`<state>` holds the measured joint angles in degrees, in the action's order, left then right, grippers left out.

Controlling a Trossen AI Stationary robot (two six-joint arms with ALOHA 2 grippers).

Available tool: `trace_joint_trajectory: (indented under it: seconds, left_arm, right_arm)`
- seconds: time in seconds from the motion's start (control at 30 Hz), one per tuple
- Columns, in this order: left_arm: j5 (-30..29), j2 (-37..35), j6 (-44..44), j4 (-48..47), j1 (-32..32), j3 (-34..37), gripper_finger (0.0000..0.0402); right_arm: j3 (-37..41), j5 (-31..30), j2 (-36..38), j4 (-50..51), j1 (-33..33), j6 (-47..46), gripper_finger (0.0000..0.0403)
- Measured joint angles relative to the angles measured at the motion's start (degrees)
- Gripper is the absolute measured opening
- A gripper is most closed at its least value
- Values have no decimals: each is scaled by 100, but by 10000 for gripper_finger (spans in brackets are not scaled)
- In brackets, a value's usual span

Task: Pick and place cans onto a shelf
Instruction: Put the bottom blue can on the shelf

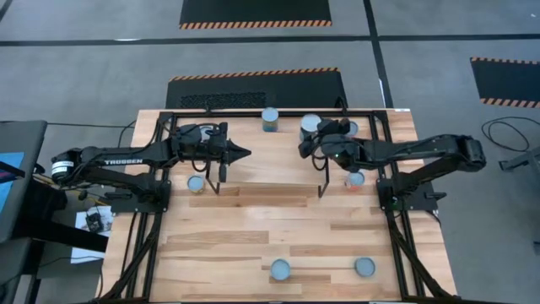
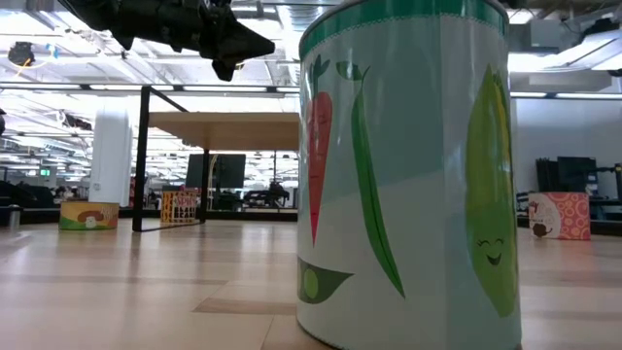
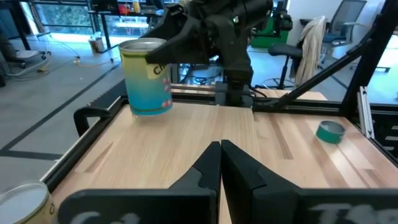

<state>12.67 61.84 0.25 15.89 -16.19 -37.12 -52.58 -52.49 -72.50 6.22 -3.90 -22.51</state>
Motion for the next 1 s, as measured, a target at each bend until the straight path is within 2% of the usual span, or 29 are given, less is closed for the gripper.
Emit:
trace_joint_trajectory:
  seconds: [0.1,0.63,1.0]
  left_arm:
    - [0,0,-13,-27,0,0,0]
    - [0,2,-48,-36,0,0,0]
    - [2,2,-94,-38,2,0,0]
  right_arm:
    - [0,-84,1,209,24,-301,320]
    - [424,-92,8,-139,37,-277,324]
    - [424,297,21,-177,50,37,371]
